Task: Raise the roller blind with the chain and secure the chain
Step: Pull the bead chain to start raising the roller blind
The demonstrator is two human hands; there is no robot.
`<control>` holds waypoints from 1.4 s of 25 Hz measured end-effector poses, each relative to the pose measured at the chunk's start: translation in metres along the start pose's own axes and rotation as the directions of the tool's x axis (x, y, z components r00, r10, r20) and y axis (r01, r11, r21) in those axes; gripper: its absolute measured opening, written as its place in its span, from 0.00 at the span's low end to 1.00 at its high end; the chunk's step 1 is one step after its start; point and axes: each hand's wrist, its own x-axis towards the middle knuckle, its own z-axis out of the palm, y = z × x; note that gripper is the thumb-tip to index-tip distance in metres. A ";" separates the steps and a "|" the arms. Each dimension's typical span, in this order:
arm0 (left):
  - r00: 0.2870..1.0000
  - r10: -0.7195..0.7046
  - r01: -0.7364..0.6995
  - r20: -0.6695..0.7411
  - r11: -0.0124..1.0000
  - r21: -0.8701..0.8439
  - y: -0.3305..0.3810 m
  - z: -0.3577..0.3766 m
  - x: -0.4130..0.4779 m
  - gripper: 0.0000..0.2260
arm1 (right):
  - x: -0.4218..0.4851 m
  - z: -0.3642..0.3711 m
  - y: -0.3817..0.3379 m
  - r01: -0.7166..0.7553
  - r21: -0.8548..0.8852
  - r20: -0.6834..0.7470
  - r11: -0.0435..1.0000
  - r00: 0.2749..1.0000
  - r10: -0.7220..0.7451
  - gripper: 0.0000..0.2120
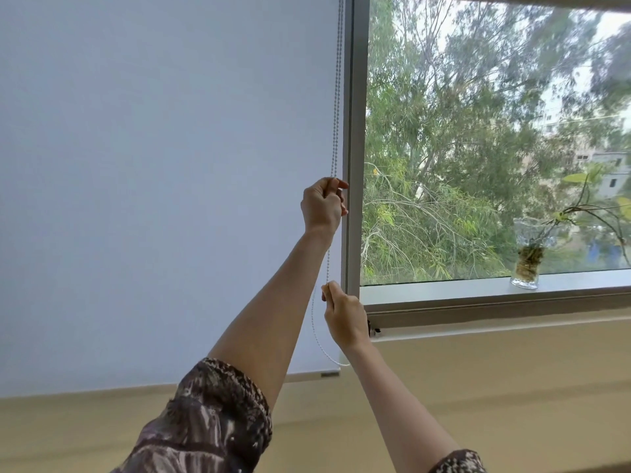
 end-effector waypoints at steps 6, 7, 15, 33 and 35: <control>0.998 0.046 -0.038 -0.045 0.984 0.174 -0.035 -0.026 -0.023 0.12 | -0.023 0.008 0.014 -0.070 0.052 0.225 0.996 0.973 0.057 0.11; 0.998 0.047 -0.038 -0.047 0.983 0.179 -0.039 -0.028 -0.027 0.12 | -0.026 0.009 0.015 -0.079 0.073 0.274 0.994 0.960 0.057 0.11; 0.991 0.117 -0.096 -0.069 0.961 0.261 -0.042 -0.029 -0.040 0.12 | 0.022 -0.026 -0.019 -0.209 0.505 0.252 0.837 0.964 0.089 0.12; 0.991 0.136 -0.126 -0.008 0.942 0.310 -0.053 -0.040 -0.081 0.15 | 0.145 -0.152 -0.148 0.034 0.802 -0.117 0.597 0.988 0.100 0.12; 0.994 0.100 -0.107 0.040 0.939 0.328 -0.057 -0.045 -0.085 0.14 | 0.137 -0.143 -0.143 0.065 0.765 -0.173 0.641 0.979 0.107 0.13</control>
